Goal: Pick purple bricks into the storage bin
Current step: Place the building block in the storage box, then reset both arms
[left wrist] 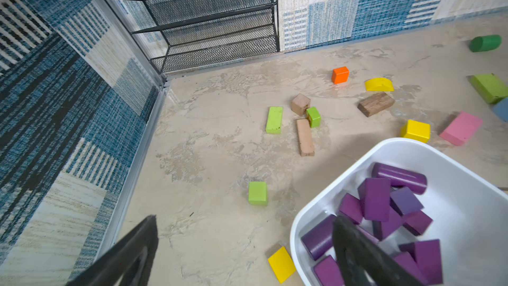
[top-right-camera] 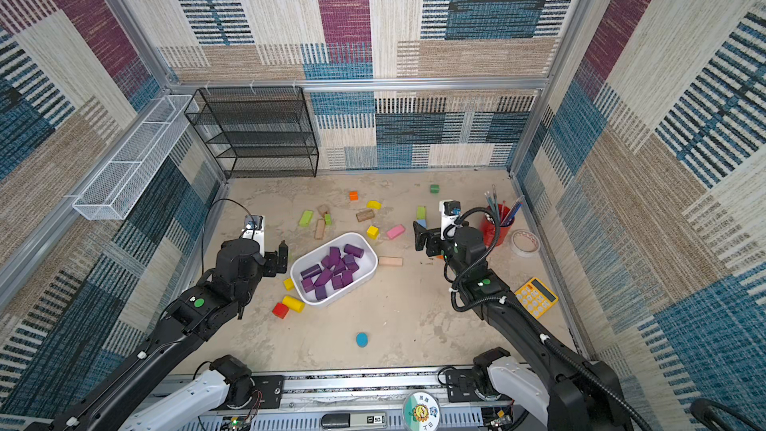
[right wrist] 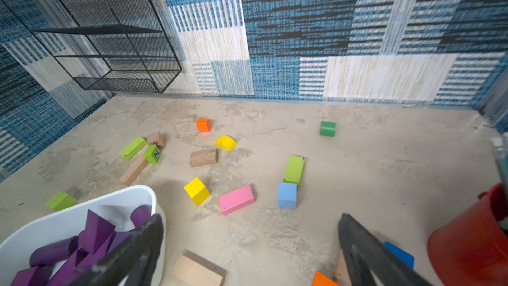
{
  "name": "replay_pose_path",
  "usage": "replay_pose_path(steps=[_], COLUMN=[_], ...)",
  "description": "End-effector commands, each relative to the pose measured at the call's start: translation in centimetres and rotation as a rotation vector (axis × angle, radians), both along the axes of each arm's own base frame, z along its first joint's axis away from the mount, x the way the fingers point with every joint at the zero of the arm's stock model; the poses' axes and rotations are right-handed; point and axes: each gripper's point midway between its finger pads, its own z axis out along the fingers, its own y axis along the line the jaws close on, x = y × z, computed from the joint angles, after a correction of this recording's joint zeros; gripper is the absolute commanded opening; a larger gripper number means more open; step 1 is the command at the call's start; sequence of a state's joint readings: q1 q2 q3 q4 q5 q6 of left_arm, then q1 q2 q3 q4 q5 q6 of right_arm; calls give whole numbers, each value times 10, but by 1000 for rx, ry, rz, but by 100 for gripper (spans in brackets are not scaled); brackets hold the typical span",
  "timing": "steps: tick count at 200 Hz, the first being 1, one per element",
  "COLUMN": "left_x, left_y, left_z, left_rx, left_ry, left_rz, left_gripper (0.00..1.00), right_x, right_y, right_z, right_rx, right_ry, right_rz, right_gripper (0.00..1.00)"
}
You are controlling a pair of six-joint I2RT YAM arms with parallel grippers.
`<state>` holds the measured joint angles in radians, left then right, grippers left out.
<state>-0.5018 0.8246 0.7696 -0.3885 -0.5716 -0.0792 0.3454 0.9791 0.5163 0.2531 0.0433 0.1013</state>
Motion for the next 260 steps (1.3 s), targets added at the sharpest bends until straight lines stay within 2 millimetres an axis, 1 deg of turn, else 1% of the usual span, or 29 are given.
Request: replay_pose_path(steps=[1,7,22,41,69,75,80,97,118,129,151,165,183,195,212,229,240,260], left_x=[9,9,12,17,23,24,25,28,34,38,46,51,60,68,81,92,99,111], left_y=[11,14,24,32,51,55,58,68,75,75,78,79,84,85,80,77,76,74], left_z=[1,0,-5,-14,-31,-35,-38,-48,-56,-61,-87,-102,-113,-119,-128,-137,-138,-138], left_rx=[-27,-46,-81,-108,-140,-141,-140,-150,-157,-160,-174,-190,-179,-161,-152,-149,-143,-140], left_ry=[-33,-32,-38,-46,-64,-69,-76,-107,-154,-160,-68,-22,-8,-1,10,19,25,14], left_rz=[36,49,82,107,171,179,187,203,190,172,159,154,161,153,118,99,85,67], left_gripper=[99,99,100,99,99,100,99,99,99,99,99,99,99,99,99,99,99,99], right_x=[-6,-11,-23,-30,-26,-23,-22,-19,-17,-15,-9,-4,2,5,10,10,9,13], right_y=[-11,-10,-11,-17,-24,-25,-24,-24,-36,-42,-47,-51,-60,-66,-73,-79,-86,-100], right_z=[17,18,11,1,-17,-17,-20,-19,-26,-34,-48,-51,-54,-54,-59,-60,-56,-54], right_rx=[-12,-11,-3,-21,-66,-67,-74,-102,-158,-174,-196,-198,-189,-173,-173,-171,-170,-124], right_ry=[-157,-192,-243,-269,-255,-255,-240,-257,-267,-258,-232,-233,-229,-231,-214,-216,-240,-246], right_rz=[-37,-24,-8,-26,-69,-77,-73,-78,-141,-167,-183,-194,-213,-220,-234,-251,-269,-285], right_gripper=[100,100,100,100,99,100,100,100,99,99,99,99,99,99,99,99,99,99])
